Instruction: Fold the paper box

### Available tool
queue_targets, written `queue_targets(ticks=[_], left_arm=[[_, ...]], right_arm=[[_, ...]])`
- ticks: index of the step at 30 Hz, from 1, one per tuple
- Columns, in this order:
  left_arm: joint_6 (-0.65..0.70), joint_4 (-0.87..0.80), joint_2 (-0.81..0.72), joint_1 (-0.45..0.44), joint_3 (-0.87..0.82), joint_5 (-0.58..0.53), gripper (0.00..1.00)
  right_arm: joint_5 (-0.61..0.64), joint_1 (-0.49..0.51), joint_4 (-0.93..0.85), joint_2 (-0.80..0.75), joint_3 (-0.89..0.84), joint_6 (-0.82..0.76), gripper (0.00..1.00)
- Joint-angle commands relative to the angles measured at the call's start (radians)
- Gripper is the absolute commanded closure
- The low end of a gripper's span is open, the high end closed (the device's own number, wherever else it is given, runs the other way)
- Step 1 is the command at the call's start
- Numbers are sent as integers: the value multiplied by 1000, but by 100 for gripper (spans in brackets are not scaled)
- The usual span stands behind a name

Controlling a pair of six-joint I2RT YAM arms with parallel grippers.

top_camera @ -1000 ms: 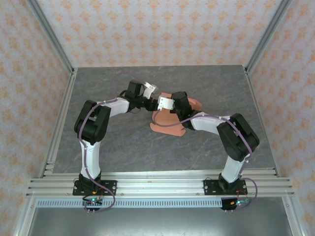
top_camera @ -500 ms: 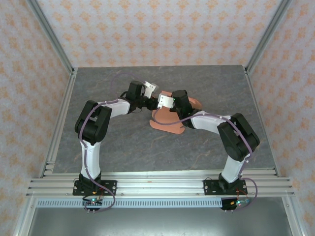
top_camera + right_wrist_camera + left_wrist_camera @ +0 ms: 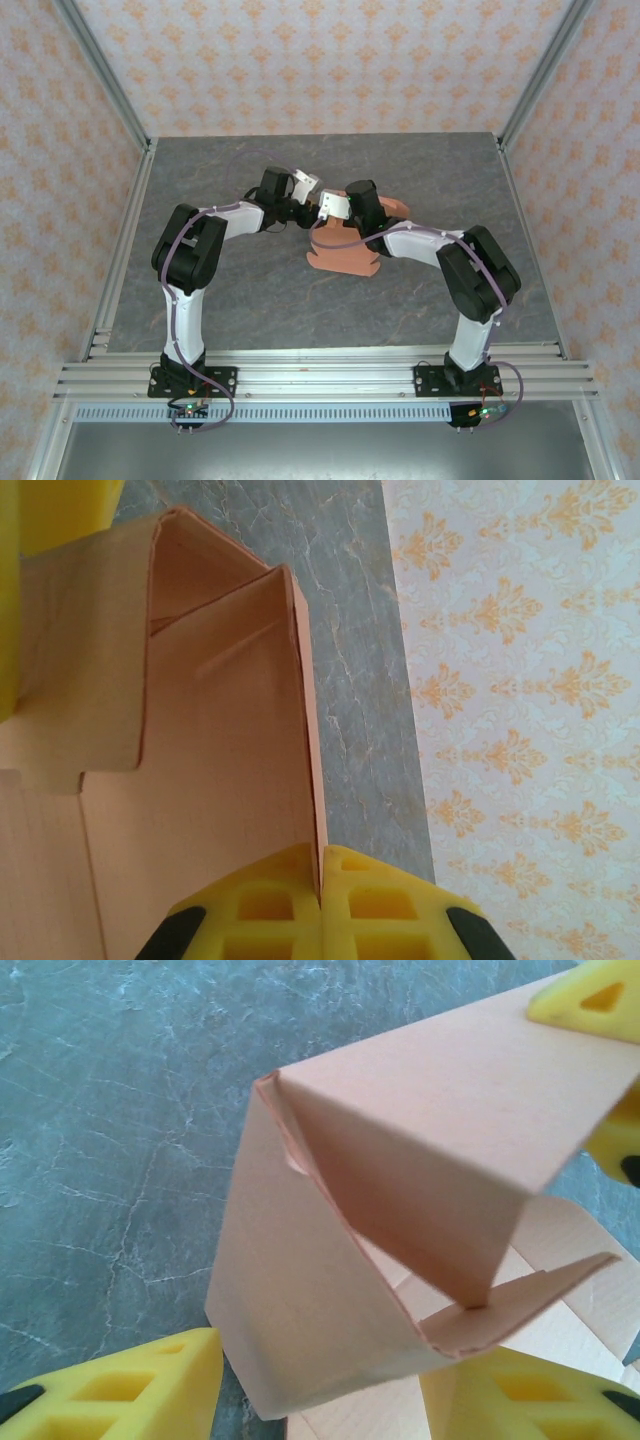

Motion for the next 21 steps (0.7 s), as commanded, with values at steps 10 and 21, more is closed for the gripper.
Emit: queue_targets(ticks=[10, 21], left_arm=[[65, -91, 20, 38, 96, 125, 45], [46, -108, 47, 38, 133, 100, 49]], right_arm=[[21, -3, 41, 37, -4, -78, 100], [24, 17, 227, 36, -94, -174, 100]])
